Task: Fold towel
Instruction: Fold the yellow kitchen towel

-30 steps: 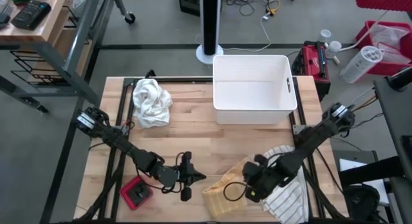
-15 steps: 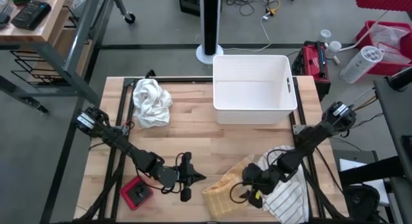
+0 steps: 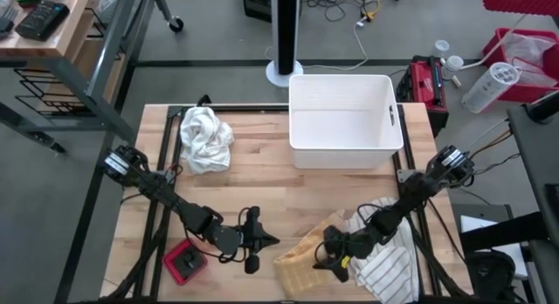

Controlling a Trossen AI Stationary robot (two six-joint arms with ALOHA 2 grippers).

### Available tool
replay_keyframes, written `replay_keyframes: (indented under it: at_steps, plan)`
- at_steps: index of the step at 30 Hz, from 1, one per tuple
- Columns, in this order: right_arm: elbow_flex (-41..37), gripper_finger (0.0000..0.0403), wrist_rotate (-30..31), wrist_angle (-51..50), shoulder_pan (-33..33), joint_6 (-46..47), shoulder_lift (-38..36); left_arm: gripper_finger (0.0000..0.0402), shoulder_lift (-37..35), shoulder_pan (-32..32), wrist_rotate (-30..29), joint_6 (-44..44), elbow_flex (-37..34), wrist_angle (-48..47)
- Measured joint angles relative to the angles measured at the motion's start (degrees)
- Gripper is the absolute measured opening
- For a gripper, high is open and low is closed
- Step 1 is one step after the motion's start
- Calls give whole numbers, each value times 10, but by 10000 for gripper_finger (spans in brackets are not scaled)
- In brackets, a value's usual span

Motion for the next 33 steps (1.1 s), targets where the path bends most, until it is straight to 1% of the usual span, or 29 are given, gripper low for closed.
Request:
replay_keyframes:
  at_steps: [4,5,6,8,11,14,17,20,23,26,28,31,33]
  plan:
    - [15,41,-4,3,-3,11,-16,0,0,0,0,2,0,0]
    - [17,21,-5,3,-4,13,-22,0,0,0,0,2,0,0]
    - [19,15,-4,0,-6,13,-29,0,0,0,0,2,0,0]
    - [28,9,-13,-17,-13,16,-44,0,0,0,0,2,0,0]
    - [56,4,-18,-108,-24,10,-75,0,0,-1,0,2,0,0]
    - [105,2,-31,-259,-38,1,-102,0,0,-3,0,2,0,-3]
    - [173,2,-33,-425,-47,-20,-128,0,0,-4,0,2,0,-6]
    - [242,1,-29,-591,-55,-38,-145,0,0,-4,0,2,0,-12]
    - [303,1,-15,-722,-60,-46,-153,0,0,-4,0,2,0,-19]
    - [345,1,-12,-811,-65,-40,-154,0,0,-4,0,2,0,-19]
    - [357,1,-12,-865,-65,-26,-153,0,0,-4,0,2,0,-19]
    - [355,1,-12,-900,-65,-2,-151,0,0,-4,0,2,0,-19]
    - [343,0,-14,-900,-65,6,-151,0,0,-4,0,2,0,-20]
